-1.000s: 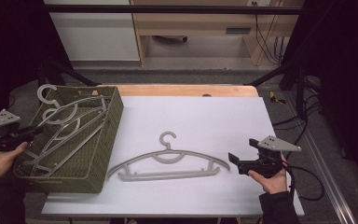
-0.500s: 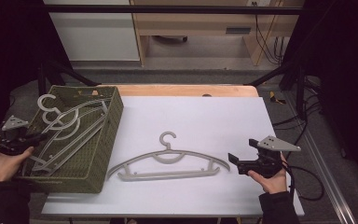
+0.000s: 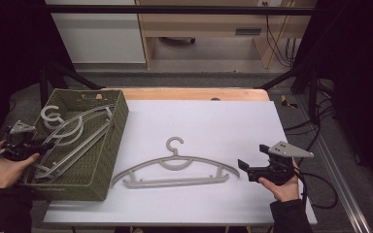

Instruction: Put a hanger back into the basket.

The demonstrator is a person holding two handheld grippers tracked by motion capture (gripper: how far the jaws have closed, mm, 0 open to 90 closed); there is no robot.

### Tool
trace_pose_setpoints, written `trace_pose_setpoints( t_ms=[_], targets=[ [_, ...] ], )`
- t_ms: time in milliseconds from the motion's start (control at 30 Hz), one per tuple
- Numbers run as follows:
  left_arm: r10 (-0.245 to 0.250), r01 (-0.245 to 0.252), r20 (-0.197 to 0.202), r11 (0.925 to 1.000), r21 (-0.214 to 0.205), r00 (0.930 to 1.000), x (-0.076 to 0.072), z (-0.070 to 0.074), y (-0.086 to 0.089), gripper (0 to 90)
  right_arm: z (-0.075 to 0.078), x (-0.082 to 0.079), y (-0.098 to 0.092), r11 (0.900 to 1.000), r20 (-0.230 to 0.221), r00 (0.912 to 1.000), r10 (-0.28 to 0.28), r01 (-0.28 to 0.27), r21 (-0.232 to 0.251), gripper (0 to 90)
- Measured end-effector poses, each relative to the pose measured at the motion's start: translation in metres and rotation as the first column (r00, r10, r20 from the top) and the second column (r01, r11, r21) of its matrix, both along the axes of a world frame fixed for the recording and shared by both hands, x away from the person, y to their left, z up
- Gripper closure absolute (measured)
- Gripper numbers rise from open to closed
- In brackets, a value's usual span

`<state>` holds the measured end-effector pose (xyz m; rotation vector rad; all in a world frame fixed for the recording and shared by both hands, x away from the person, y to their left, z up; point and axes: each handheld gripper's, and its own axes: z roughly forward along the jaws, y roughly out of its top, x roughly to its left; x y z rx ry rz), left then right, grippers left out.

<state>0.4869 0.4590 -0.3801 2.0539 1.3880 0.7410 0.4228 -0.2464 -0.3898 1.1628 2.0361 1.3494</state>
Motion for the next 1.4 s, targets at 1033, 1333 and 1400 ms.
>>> trace_pose_setpoints(
  t_ms=[1033,1333,1400],
  targets=[
    [-0.203,0.286,0.316,0.9265,-0.244,0.9269,-0.044,0.048,-0.089,21.3,0.005,-0.004,-0.004,0.9998,0.02,0.9998,-0.001,0.0,0.02,3.1],
    [-0.301,0.38,0.311,0.8939,-0.238,0.9017,-0.049,0.037,-0.13,15.1,0.006,-0.005,-0.006,0.9998,0.028,0.9996,0.001,-0.002,0.021,3.0],
    [-0.315,0.392,0.304,0.8879,-0.241,0.8994,-0.05,0.033,-0.138,14.1,0.007,-0.006,-0.006,0.9997,0.033,0.9995,-0.003,0.003,0.026,3.0]
  ],
)
